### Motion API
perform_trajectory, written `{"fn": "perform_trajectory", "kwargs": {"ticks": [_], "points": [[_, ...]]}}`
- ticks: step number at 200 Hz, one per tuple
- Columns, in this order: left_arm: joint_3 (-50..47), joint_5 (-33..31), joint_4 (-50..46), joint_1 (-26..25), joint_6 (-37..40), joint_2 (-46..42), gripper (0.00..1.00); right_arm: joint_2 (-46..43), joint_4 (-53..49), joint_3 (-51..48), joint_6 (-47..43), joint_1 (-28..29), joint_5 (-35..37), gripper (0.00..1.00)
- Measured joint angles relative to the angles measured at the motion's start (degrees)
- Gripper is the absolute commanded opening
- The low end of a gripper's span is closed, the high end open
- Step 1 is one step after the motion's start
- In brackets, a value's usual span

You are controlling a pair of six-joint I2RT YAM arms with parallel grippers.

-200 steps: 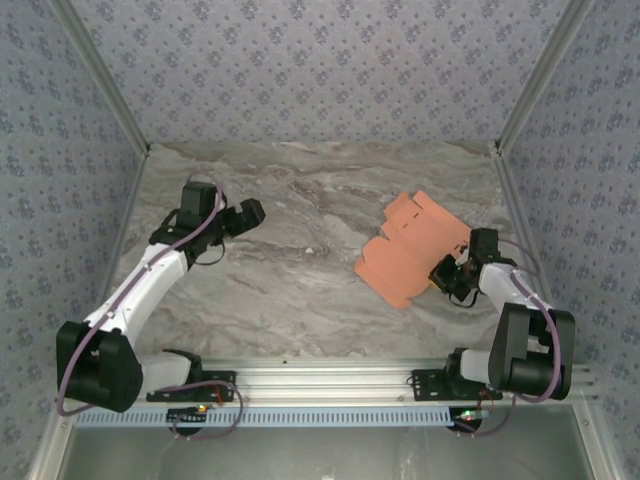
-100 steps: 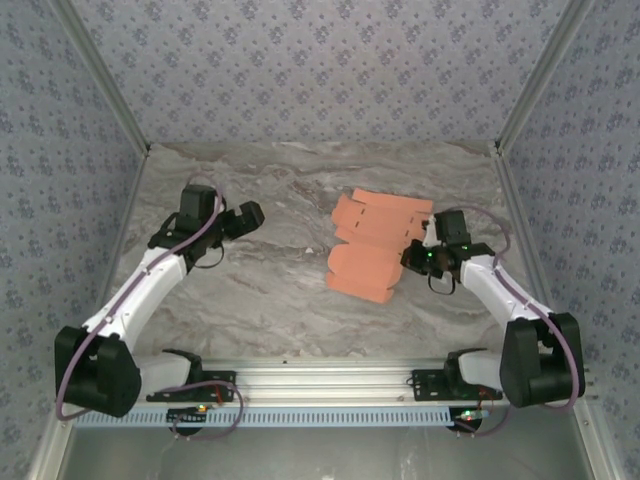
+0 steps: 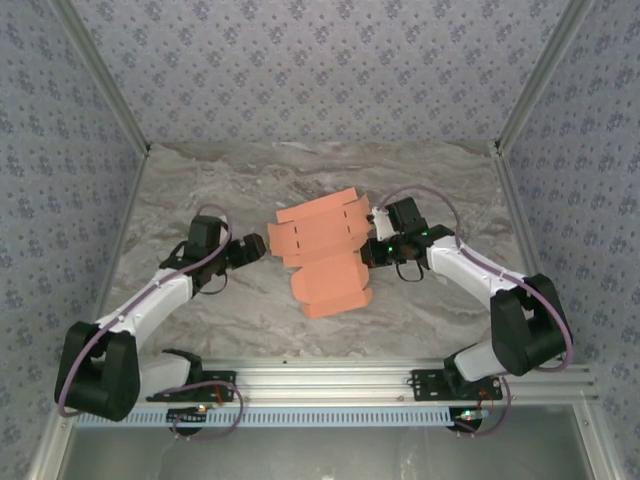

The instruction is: Fold the paper box

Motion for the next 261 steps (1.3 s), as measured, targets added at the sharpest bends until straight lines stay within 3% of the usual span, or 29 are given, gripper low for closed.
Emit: {"fn": "perform_trajectory", "kwargs": {"ticks": [61,85,153,183,221,237,261], "points": [[-1.7,5.4,7.6,0.0,2.4,5.1,0.73,0.2,3.3,-0.2,-1.4,0.9,-4.7,0.0],[-1.7,7.9,10.0,0.2,3.1,9.6,0.59,0.2,3.5,-0.2,-1.4,1.0,-5.6,0.0],[-0.9,9.3,11.9,1.3,4.3,15.0,0.57,0.2,5.1,-2.1,-1.4,1.1,-8.7,0.0],[0.7,9.2,12.6,3.0,4.6,18.0,0.34,0.2,5.7,-2.9,-1.4,1.2,-9.4,0.0],[1.4,10.5,13.3,4.5,4.4,20.2,0.19,0.2,5.7,-3.5,-1.4,1.2,-9.4,0.0],[2.1,11.3,13.1,4.5,5.3,20.3,0.0,0.2,5.8,-3.6,-1.4,1.2,-9.4,0.0],[3.1,11.5,13.0,4.5,6.4,20.1,0.0,0.2,5.9,-3.8,-1.4,1.1,-9.4,0.0]]}}
